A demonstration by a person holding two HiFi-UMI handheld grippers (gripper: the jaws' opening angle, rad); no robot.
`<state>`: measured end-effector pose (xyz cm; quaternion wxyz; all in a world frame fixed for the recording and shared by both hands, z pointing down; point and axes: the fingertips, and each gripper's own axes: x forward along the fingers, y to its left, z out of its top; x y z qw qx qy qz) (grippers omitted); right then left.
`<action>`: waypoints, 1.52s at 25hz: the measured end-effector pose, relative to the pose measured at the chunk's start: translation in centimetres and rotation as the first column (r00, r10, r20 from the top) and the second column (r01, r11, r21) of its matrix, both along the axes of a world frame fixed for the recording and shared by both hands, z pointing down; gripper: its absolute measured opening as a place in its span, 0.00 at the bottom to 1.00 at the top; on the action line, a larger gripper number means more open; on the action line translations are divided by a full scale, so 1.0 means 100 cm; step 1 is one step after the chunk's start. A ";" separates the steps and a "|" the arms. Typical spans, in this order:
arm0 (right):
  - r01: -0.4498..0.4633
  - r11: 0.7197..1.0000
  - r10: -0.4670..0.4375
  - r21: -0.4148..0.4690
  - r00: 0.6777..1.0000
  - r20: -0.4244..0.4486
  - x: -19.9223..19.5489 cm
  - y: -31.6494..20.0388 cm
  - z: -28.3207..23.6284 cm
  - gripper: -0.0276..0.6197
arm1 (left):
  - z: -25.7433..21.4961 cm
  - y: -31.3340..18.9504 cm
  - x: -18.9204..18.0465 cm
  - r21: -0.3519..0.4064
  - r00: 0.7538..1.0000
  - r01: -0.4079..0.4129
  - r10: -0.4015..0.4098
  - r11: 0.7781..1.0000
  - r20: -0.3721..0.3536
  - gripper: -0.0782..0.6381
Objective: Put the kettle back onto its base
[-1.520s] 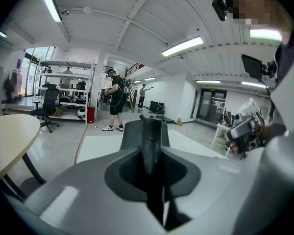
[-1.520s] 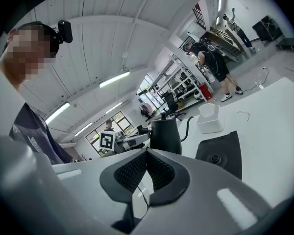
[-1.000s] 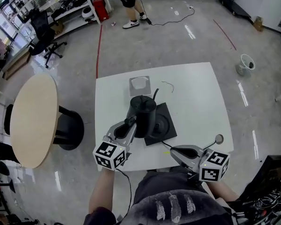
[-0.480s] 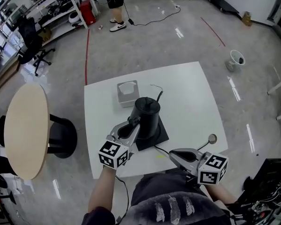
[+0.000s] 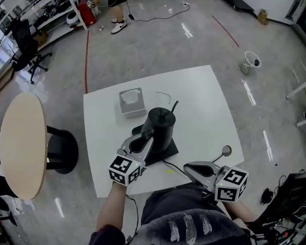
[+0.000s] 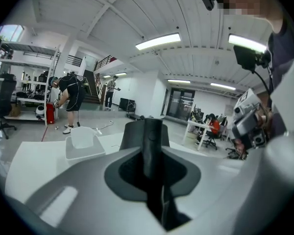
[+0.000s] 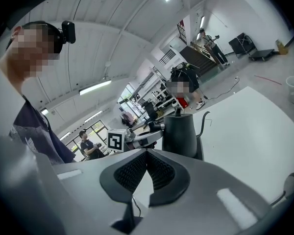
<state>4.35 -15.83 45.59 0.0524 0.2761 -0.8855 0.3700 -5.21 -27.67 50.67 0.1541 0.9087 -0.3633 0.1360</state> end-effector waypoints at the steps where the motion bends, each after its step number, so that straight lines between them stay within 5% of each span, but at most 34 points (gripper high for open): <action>1: 0.001 1.000 -0.001 -0.001 1.000 -0.002 0.000 0.000 0.000 0.05 | 0.000 0.001 0.001 0.003 1.000 0.001 -0.001 1.000 -0.004 0.18; 11: 0.053 0.999 -0.053 -0.003 0.998 -0.016 -0.015 -0.001 0.004 0.05 | 0.014 0.027 -0.009 0.028 1.000 0.016 -0.016 0.999 -0.014 0.19; 33: 0.083 0.997 -0.083 -0.004 0.996 -0.013 -0.043 0.000 0.007 0.05 | 0.060 0.063 -0.034 -0.053 0.977 -0.074 0.083 0.996 0.195 0.22; 38: 0.089 0.996 -0.089 -0.003 0.996 -0.006 -0.046 0.001 0.007 0.05 | 0.061 0.055 -0.044 -0.032 0.968 -0.039 0.046 0.999 0.245 0.23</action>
